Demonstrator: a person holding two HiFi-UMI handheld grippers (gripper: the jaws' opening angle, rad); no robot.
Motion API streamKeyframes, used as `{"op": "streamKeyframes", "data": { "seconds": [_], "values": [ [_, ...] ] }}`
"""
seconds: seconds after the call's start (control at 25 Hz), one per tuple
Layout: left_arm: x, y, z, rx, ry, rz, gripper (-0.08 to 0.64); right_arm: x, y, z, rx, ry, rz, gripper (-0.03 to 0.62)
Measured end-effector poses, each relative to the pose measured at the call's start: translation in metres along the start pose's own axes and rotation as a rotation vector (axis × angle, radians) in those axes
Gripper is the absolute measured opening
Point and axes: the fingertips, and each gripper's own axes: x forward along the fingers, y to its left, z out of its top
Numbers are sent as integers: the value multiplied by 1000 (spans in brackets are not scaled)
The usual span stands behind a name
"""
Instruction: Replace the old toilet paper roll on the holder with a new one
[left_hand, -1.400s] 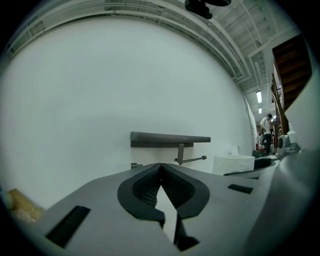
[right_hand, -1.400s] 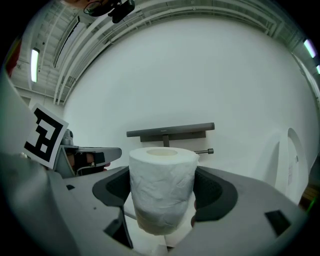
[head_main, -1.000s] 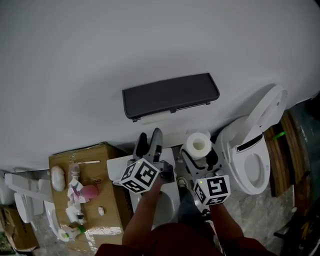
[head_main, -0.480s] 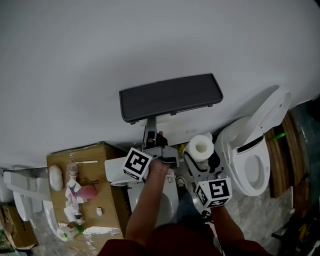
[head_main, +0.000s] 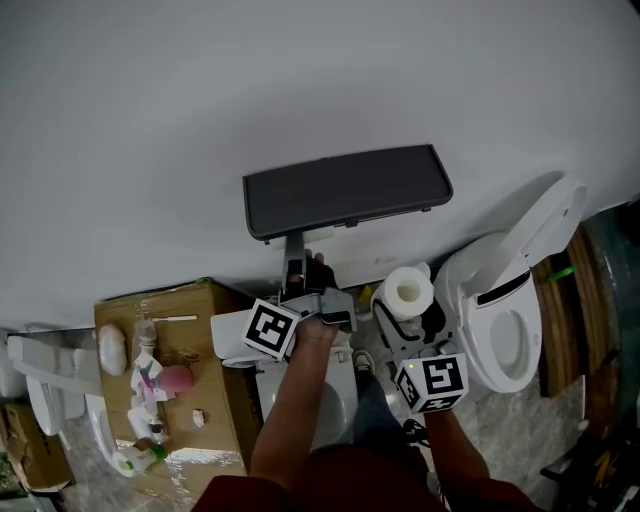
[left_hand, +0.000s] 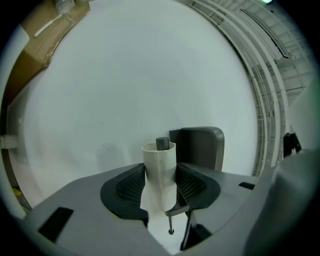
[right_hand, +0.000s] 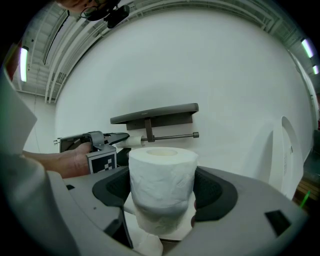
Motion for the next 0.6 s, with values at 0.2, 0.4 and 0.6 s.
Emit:
{"op": "streamKeyframes", "data": {
  "seconds": [0.2,0.4,0.6],
  "values": [
    [-14,1,21,6,-42,5,209,2,10,2,-7,-1,21,382],
    [-24,2,50,16,-88,10,209,9,28,4,-15,-2,56,382],
    [-35,2,81,32,-143,13,209,19,46,5,-20,1,97,382]
  ]
}}
